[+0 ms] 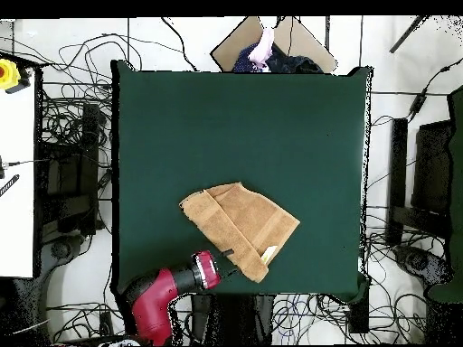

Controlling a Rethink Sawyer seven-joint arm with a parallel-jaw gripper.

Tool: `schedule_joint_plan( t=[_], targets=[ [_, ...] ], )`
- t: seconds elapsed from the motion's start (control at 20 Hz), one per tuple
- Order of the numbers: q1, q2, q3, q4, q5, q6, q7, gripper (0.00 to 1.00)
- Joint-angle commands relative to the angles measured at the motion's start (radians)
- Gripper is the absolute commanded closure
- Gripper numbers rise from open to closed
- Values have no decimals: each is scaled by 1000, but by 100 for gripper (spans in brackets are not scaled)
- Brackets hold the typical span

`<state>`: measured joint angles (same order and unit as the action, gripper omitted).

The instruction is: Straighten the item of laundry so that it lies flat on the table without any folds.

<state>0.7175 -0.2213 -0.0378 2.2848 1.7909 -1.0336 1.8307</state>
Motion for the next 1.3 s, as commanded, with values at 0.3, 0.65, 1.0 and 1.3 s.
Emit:
schedule_joint_plan(
  t=[0.3,0.65,1.0,1.3],
  targets=[
    [-58,119,-165,-10,-666,33,131,0],
    [-49,123,-168,-14,-654,38,139,0],
    [-100,-58,-202,21,-752,184,19,0],
    [-208,-71,-194,-57,-986,237,39,0]
  ],
)
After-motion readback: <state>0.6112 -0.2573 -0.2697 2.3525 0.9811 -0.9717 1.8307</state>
